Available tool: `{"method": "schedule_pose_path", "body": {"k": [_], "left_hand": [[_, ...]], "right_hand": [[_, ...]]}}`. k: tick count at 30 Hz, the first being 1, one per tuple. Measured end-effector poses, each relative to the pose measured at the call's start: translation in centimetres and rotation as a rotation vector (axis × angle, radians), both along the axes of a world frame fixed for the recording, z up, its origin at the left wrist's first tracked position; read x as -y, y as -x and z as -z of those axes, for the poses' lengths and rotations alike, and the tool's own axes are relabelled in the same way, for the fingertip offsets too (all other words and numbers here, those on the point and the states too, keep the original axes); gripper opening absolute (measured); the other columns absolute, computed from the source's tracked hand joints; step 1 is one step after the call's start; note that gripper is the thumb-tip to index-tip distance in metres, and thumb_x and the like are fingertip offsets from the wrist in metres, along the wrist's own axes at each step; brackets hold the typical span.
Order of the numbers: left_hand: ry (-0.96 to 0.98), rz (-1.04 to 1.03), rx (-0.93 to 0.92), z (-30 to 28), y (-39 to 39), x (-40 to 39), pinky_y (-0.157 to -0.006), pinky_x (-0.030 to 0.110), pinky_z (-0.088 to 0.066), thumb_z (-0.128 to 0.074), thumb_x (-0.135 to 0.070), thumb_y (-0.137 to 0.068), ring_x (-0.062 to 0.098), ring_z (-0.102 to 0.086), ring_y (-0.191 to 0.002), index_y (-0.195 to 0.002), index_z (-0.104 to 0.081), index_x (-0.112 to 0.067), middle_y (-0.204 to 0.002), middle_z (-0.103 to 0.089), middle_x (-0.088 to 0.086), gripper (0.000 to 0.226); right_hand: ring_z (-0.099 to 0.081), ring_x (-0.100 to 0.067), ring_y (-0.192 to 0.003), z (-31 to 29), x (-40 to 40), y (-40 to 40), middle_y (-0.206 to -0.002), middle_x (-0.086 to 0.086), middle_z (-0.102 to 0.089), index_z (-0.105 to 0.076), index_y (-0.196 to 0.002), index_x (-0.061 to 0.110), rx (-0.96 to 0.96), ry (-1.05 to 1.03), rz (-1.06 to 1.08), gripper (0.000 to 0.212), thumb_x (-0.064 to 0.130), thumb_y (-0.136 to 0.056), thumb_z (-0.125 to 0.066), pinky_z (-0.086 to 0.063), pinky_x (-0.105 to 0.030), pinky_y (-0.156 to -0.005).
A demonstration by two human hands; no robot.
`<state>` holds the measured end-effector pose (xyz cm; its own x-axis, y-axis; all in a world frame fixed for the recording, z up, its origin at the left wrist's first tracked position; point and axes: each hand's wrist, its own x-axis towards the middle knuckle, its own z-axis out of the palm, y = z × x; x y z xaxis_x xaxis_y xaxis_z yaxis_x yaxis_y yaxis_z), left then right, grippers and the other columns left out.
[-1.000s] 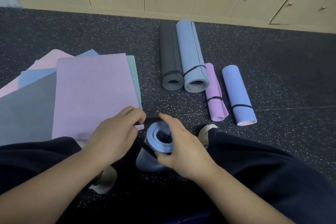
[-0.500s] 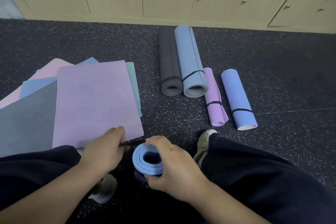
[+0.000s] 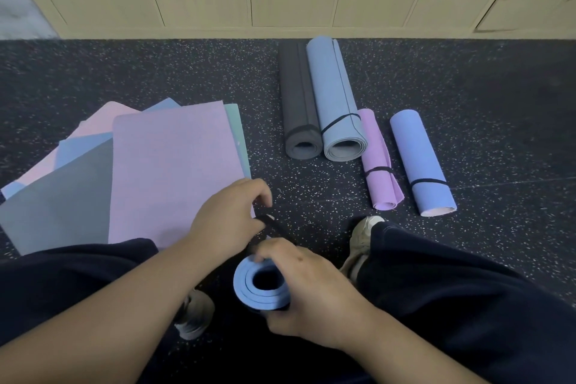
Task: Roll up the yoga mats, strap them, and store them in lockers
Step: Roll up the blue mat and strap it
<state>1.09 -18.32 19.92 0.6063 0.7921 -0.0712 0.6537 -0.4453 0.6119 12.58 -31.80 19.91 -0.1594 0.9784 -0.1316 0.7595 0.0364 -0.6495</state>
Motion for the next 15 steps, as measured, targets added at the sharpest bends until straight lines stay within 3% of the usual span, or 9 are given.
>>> {"method": "schedule_pose_path", "body": {"k": [6, 8, 11, 15], "left_hand": [[-0.032, 0.032, -0.186, 1.3, 0.1, 0.1, -0.064, 0.023, -0.035, -0.07, -0.022, -0.081, 0.004, -0.047, -0.069, -0.079, -0.041, -0.037, -0.086, -0.048, -0.013, 0.033], [-0.022, 0.026, -0.269, 1.9, 0.7, 0.4, -0.064, 0.024, -0.033, -0.065, -0.027, -0.086, 0.01, -0.048, -0.077, -0.077, -0.036, -0.038, -0.09, -0.048, -0.013, 0.032], [0.047, -0.025, -0.306, 2.6, 1.4, 0.7, -0.056, 0.018, -0.028, -0.061, -0.03, -0.09, 0.007, -0.045, -0.071, -0.084, -0.038, -0.034, -0.082, -0.045, -0.015, 0.024], [0.232, 0.005, -0.332, 3.3, 1.7, 0.8, -0.071, 0.029, -0.043, -0.062, -0.027, -0.085, 0.015, -0.053, -0.085, -0.09, -0.04, -0.03, -0.093, -0.052, -0.009, 0.023]], "right_hand": [[-0.05, -0.007, -0.112, 0.1, 0.1, -1.2, -0.128, 0.024, -0.043, -0.037, -0.122, 0.038, -0.052, 0.026, 0.086, 0.064, 0.026, -0.069, -0.07, -0.042, -0.026, -0.094], [-0.05, -0.003, -0.111, -0.1, -0.1, -2.0, -0.126, 0.023, -0.047, -0.037, -0.122, 0.04, -0.071, 0.076, 0.159, 0.063, 0.031, -0.07, -0.072, -0.041, -0.022, -0.093], [-0.054, -0.002, -0.106, -0.1, -0.5, -2.6, -0.12, 0.022, -0.053, -0.035, -0.118, 0.047, -0.127, 0.091, 0.299, 0.064, 0.042, -0.064, -0.07, -0.042, -0.023, -0.091], [-0.055, 0.002, -0.095, 0.4, -1.1, -2.7, -0.106, 0.028, -0.055, -0.038, -0.116, 0.048, -0.189, 0.097, 0.436, 0.061, 0.031, -0.071, -0.075, -0.043, -0.016, -0.085]]}}
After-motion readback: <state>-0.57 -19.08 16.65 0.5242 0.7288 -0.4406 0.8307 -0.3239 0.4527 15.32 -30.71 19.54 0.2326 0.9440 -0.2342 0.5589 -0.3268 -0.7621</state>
